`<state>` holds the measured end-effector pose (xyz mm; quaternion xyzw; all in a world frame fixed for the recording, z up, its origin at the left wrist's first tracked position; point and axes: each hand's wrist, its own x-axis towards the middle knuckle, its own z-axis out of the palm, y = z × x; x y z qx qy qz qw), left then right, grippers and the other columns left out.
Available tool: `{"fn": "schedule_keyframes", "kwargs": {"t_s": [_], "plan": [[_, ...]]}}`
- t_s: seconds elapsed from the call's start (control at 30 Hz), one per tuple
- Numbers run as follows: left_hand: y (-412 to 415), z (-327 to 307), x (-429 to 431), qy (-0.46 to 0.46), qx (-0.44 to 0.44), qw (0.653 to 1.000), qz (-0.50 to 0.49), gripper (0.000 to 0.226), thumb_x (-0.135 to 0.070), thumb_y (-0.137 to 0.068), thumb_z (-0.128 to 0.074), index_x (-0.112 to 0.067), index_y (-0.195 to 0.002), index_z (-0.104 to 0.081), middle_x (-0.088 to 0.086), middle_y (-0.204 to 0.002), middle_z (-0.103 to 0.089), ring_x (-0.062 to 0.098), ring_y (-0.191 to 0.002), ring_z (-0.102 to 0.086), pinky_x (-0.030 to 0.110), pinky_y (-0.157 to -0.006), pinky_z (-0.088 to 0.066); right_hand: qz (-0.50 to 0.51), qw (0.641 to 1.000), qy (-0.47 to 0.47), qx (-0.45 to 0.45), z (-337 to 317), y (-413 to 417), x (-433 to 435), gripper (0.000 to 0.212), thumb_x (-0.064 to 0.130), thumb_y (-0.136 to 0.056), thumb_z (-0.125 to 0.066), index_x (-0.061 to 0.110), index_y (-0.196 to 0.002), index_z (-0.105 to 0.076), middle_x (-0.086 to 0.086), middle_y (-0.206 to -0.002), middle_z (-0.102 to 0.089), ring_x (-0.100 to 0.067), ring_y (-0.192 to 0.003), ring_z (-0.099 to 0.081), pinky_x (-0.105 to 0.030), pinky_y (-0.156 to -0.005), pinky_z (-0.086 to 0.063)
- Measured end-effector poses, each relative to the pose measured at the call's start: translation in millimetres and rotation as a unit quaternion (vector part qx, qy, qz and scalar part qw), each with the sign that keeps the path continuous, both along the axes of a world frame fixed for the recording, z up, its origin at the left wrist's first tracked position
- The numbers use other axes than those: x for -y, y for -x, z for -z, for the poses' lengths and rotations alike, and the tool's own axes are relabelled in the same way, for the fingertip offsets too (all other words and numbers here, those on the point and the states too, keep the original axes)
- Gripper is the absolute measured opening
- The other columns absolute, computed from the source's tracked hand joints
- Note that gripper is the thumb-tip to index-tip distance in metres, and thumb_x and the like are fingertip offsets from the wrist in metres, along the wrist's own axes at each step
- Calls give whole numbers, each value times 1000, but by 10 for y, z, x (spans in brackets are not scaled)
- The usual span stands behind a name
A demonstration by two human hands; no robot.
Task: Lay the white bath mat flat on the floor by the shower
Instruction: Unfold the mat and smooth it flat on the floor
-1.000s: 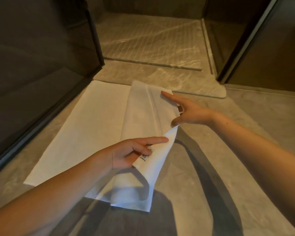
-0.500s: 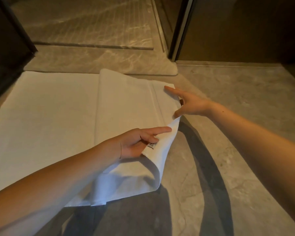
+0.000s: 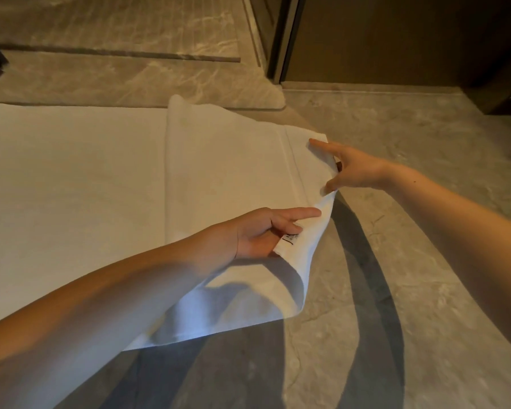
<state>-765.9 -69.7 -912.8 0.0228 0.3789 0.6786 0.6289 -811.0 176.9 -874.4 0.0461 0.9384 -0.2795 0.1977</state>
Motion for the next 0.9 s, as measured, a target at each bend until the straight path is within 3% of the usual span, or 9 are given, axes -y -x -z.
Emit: {"fn": "schedule_keyframes", "kwargs": {"t_s": [0.17, 0.27, 0.5, 0.6, 0.7, 0.77, 0.8, 0.83, 0.9], "plan": [[-71, 25, -269, 16, -2, 1000, 13, 50, 9, -90, -38, -19, -126, -61, 18, -140, -51, 30, -113, -52, 39, -102, -41, 13, 999, -25, 17, -21, -160, -242, 107, 17, -72, -85, 45, -151, -19, 15, -161, -15, -18, -147, -14, -26, -102, -23], [-75, 52, -391, 25, 2, 999, 21, 51, 11, -91, -37, -19, -128, -59, 11, -126, -60, 24, -92, -65, 31, -78, -55, 17, 999, -43, 21, -28, -215, -322, 106, 14, -73, -84, 42, -152, -19, 14, -161, -14, -16, -147, -13, -23, -99, -21], [-151, 172, -556, 71, -62, 995, 37, 60, 13, -90, -43, -17, -141, -47, 12, -136, -50, 27, -109, -57, 35, -92, -50, 29, 997, -75, 14, 106, -349, -229, 104, 5, -75, -81, 25, -155, -17, -2, -162, -17, -25, -147, -18, -36, -113, -29], [-165, 159, -497, 74, -124, 988, 47, 51, -4, -85, -59, -35, -125, -61, -1, -115, -65, 17, -91, -66, 28, -76, -56, 35, 993, -111, 15, 178, -394, -141, 103, 4, -75, -80, 22, -155, -17, -6, -161, -18, -28, -146, -21, -36, -113, -28], [-171, 189, -329, 110, -218, 968, -50, 33, -20, -77, -67, -39, -103, -71, 3, -111, -70, 16, -75, -67, 32, -77, -57, 58, 979, -195, 23, 191, -400, -6, 92, 11, -81, -72, 22, -155, -18, -9, -162, -10, -35, -144, -24, -43, -112, -33], [-122, 240, -143, 143, -314, 929, -135, 28, -16, -86, -61, -30, -109, -70, 8, -113, -68, 17, -87, -66, 31, -82, -55, 79, 964, -253, -37, 192, -405, 202, 77, 21, -90, -59, 20, -155, -18, -8, -164, -3, -37, -146, -19, -48, -115, -29], [-79, 267, -15, 168, -400, 888, -153, 30, -12, -91, -55, -27, -115, -67, 5, -117, -67, 17, -99, -64, 27, -87, -52, 77, 958, -265, -80, 207, -408, 358, 70, 24, -93, -53, 17, -155, -19, -8, -164, -4, -35, -147, -16, -49, -116, -24], [-29, 295, 128, 205, -510, 822, -148, 35, -10, -94, -49, -24, -124, -62, 1, -123, -63, 17, -111, -59, 25, -94, -46, 66, 957, -258, -118, 242, -421, 542, 65, 26, -96, -48, 15, -154, -21, -8, -164, -6, -33, -148, -14, -48, -117, -21], [75, 372, 427, 290, -717, 629, -82, 43, -13, -98, -42, -16, -140, -48, 4, -142, -51, 20, -130, -45, 28, -109, -31, 47, 964, -203, -167, 363, -494, 984, 58, 27, -100, -41, 13, -153, -24, -7, -164, -10, -29, -149, -12, -46, -118, -18]]}}
